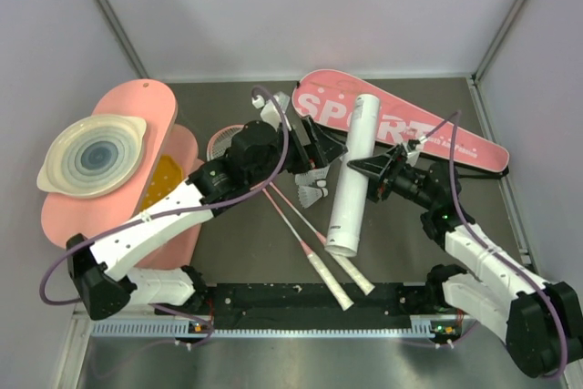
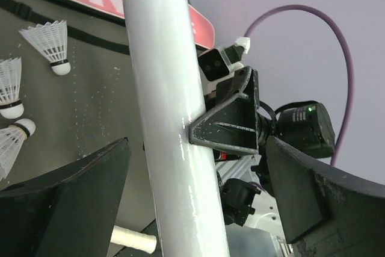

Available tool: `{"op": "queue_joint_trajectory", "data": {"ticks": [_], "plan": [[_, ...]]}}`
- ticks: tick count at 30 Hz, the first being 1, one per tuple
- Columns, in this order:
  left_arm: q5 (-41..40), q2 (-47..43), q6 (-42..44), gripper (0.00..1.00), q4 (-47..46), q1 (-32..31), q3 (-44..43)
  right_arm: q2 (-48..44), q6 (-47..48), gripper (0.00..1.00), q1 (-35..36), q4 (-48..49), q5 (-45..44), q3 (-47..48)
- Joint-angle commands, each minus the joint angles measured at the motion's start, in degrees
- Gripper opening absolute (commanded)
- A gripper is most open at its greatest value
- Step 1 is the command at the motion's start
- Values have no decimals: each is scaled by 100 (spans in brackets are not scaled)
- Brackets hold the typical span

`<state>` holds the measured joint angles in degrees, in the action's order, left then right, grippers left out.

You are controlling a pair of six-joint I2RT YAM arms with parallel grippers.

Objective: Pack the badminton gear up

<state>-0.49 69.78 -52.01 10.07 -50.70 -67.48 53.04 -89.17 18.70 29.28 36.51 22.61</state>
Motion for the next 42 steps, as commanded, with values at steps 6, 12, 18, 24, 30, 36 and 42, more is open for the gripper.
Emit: {"op": "queue_joint_trajectory", "data": {"ticks": [6, 12, 18, 24, 30, 36, 42], "plan": [[346, 905, -231, 97, 655, 78, -1047, -258, 267, 48, 142, -484, -328, 507], [918, 1064, 59, 97, -265, 78, -802, -460, 1223, 48, 441, -1370, -767, 859], [1499, 1099, 296, 98, -962, 78, -398, -680, 1980, 47, 767, -1636, -1207, 929], [1447, 1073, 428, 96, -1244, 77, -142, -742, 2815, 47, 1013, -1670, -1339, 964], [615, 950, 666, 98, -876, 69, -72, -663, 3641, 47, 1039, -2312, -1199, 1316], [172, 1134, 631, 98, -690, 95, -274, -619, 4064, 49, 1083, -2567, -997, 1518], [102, 1179, 157, 76, -944, 279, -108, -566, 4671, 62, 1197, -3383, -1076, 1852]]}}
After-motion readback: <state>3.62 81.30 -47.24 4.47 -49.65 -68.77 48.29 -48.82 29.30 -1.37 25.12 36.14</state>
